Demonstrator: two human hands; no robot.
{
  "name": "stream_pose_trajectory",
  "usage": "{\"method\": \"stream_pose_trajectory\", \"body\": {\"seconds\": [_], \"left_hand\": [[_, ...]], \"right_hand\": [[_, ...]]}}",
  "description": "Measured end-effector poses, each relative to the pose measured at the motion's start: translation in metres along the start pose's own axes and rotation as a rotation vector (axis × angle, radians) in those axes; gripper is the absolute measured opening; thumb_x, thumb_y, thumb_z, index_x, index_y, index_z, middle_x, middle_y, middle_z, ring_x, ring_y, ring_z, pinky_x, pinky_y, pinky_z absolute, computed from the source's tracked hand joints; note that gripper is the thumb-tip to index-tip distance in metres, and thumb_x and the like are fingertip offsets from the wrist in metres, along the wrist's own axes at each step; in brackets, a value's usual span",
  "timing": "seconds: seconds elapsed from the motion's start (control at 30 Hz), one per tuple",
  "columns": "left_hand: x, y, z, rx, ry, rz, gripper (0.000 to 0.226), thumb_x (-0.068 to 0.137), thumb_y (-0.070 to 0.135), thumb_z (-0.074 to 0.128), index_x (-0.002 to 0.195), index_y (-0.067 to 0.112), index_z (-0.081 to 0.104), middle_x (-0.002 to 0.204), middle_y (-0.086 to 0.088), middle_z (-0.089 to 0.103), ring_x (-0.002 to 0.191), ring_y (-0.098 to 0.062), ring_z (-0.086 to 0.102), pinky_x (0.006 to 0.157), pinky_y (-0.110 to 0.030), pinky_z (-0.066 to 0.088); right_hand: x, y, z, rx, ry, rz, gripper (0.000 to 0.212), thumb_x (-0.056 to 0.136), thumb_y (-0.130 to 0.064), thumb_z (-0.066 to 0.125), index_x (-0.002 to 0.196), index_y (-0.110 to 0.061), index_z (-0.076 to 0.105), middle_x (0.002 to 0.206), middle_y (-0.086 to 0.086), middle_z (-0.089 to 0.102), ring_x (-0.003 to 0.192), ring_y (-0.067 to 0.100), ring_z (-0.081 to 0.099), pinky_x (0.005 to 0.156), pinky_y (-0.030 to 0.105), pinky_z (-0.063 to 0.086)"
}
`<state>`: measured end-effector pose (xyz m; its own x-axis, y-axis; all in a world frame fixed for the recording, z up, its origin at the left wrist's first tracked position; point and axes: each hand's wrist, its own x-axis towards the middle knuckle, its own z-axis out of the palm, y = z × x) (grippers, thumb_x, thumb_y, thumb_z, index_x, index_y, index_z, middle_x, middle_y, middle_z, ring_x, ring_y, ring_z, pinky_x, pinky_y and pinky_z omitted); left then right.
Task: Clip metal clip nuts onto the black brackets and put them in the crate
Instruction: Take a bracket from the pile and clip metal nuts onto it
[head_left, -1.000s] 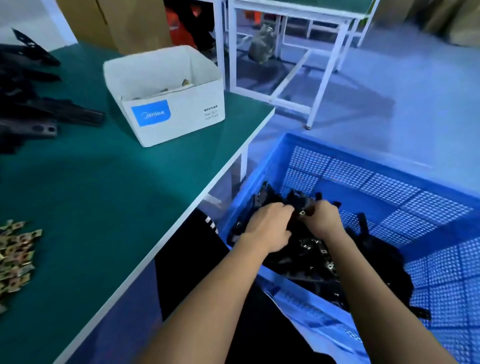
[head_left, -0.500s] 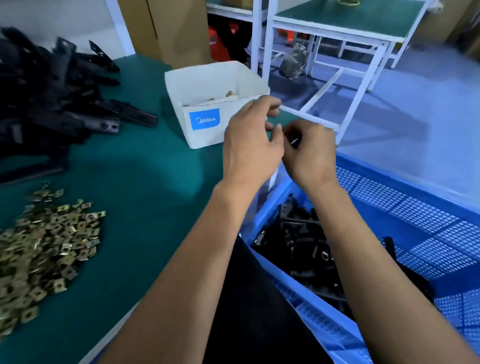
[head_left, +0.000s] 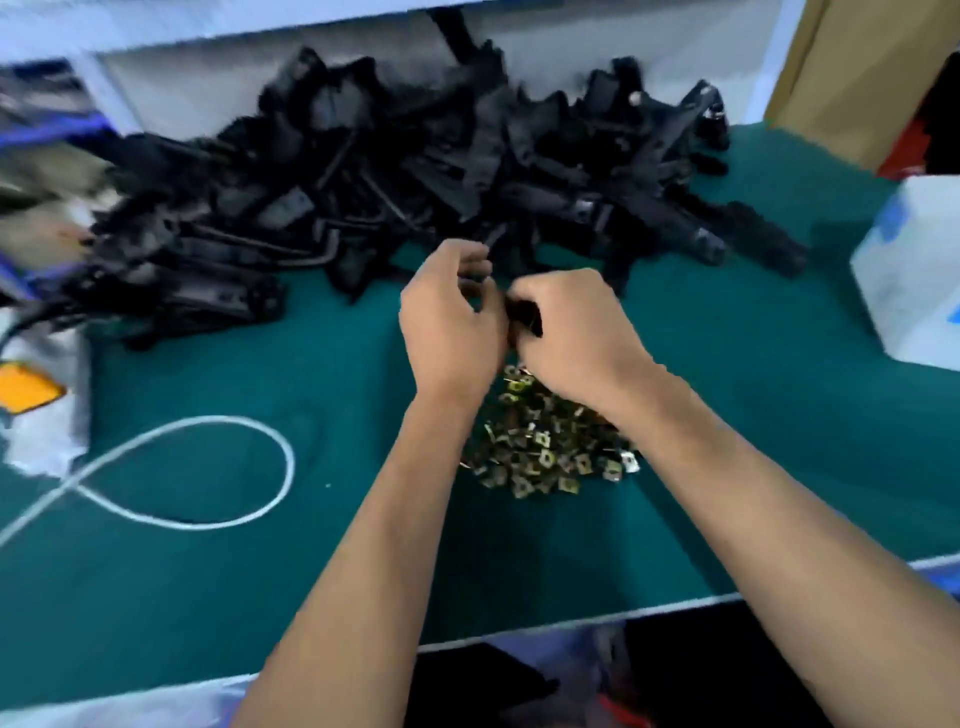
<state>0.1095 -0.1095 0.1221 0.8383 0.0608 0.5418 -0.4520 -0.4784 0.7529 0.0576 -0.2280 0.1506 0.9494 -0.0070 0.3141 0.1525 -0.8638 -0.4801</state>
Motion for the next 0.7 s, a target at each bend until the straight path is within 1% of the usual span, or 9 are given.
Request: {"method": "stream_pose_trajectory", "body": {"seconds": [0.07, 0.17, 0.23, 0.3, 0.4, 0.53, 0.6, 0.63, 0.7], "left_hand": [[0.007, -0.034, -0.044, 0.106, 0.117, -0.062, 0.025, 0.086, 0.006, 0.063, 0.107, 0.018, 0.068, 0.098, 0.009, 0.071, 0.086, -0.006, 0.065, 0.081, -0.031, 0.055], [0.007, -0.069, -0.084, 0.160, 0.303, -0.159, 0.025, 0.082, 0.002, 0.057, 0.103, 0.012, 0.068, 0.095, 0.003, 0.073, 0.087, -0.016, 0.067, 0.084, -0.037, 0.053], [0.007, -0.093, -0.118, 0.125, 0.529, -0.311, 0.022, 0.081, 0.004, 0.056, 0.099, 0.009, 0.067, 0.091, 0.000, 0.071, 0.083, -0.017, 0.065, 0.086, -0.034, 0.051], [0.011, -0.107, -0.137, 0.025, 0.733, -0.474, 0.018, 0.081, 0.002, 0.059, 0.098, 0.005, 0.065, 0.090, -0.005, 0.070, 0.083, -0.019, 0.061, 0.089, -0.035, 0.050], [0.019, -0.113, -0.144, -0.055, 0.876, -0.559, 0.017, 0.083, 0.000, 0.061, 0.100, 0.001, 0.062, 0.095, -0.013, 0.066, 0.084, -0.022, 0.057, 0.075, -0.011, 0.042], [0.026, -0.119, -0.142, -0.053, 0.942, -0.535, 0.018, 0.084, 0.000, 0.061, 0.102, -0.001, 0.059, 0.100, -0.016, 0.062, 0.085, -0.022, 0.054, 0.070, -0.003, 0.035], [0.028, -0.120, -0.141, -0.044, 0.949, -0.529, 0.017, 0.085, 0.001, 0.062, 0.102, 0.000, 0.058, 0.101, -0.015, 0.061, 0.083, -0.018, 0.052, 0.070, -0.003, 0.034], [0.029, -0.122, -0.141, -0.050, 0.943, -0.534, 0.018, 0.085, 0.002, 0.062, 0.102, 0.000, 0.058, 0.101, -0.014, 0.060, 0.082, -0.014, 0.051, 0.070, -0.003, 0.034], [0.028, -0.124, -0.140, -0.051, 0.925, -0.545, 0.017, 0.086, 0.004, 0.061, 0.103, 0.002, 0.058, 0.103, -0.011, 0.058, 0.080, 0.000, 0.051, 0.071, -0.007, 0.036]], "right_hand": [[0.021, -0.035, 0.034, 0.033, -0.135, -0.088, 0.025, 0.086, -0.013, 0.065, 0.070, -0.027, 0.052, 0.073, 0.001, 0.064, 0.072, 0.028, 0.063, 0.064, 0.040, 0.051], [0.043, -0.066, 0.073, -0.026, -0.257, -0.193, 0.010, 0.086, -0.016, 0.067, 0.096, -0.021, 0.067, 0.101, 0.004, 0.069, 0.096, 0.030, 0.065, 0.082, 0.042, 0.056], [0.061, -0.107, 0.110, -0.047, -0.279, -0.307, 0.032, 0.089, -0.018, 0.071, 0.120, -0.018, 0.066, 0.119, 0.007, 0.061, 0.114, 0.030, 0.056, 0.092, 0.041, 0.053], [0.076, -0.144, 0.142, -0.099, -0.233, -0.378, 0.045, 0.091, -0.013, 0.071, 0.132, -0.016, 0.055, 0.133, 0.009, 0.049, 0.125, 0.031, 0.043, 0.090, 0.044, 0.052], [0.101, -0.176, 0.176, -0.293, -0.151, -0.446, 0.047, 0.095, -0.011, 0.062, 0.139, -0.015, 0.045, 0.153, 0.016, 0.030, 0.138, 0.037, 0.030, 0.089, 0.046, 0.051], [0.135, -0.181, 0.201, -0.169, -0.376, -0.421, 0.063, 0.106, -0.028, 0.050, 0.162, -0.038, 0.023, 0.172, 0.010, -0.008, 0.158, 0.036, 0.001, 0.113, 0.051, 0.035], [0.142, -0.177, 0.208, 0.012, -0.420, -0.312, 0.068, 0.104, -0.047, 0.053, 0.163, -0.036, 0.022, 0.173, 0.004, 0.005, 0.156, 0.032, 0.019, 0.115, 0.046, 0.034], [0.145, -0.176, 0.212, 0.051, -0.410, -0.283, 0.066, 0.102, -0.051, 0.055, 0.161, -0.031, 0.030, 0.169, 0.005, 0.017, 0.150, 0.033, 0.030, 0.113, 0.045, 0.037], [0.144, -0.169, 0.211, -0.043, -0.359, -0.377, 0.049, 0.100, -0.040, 0.062, 0.146, -0.027, 0.054, 0.150, 0.009, 0.036, 0.139, 0.033, 0.039, 0.104, 0.045, 0.044]]}}
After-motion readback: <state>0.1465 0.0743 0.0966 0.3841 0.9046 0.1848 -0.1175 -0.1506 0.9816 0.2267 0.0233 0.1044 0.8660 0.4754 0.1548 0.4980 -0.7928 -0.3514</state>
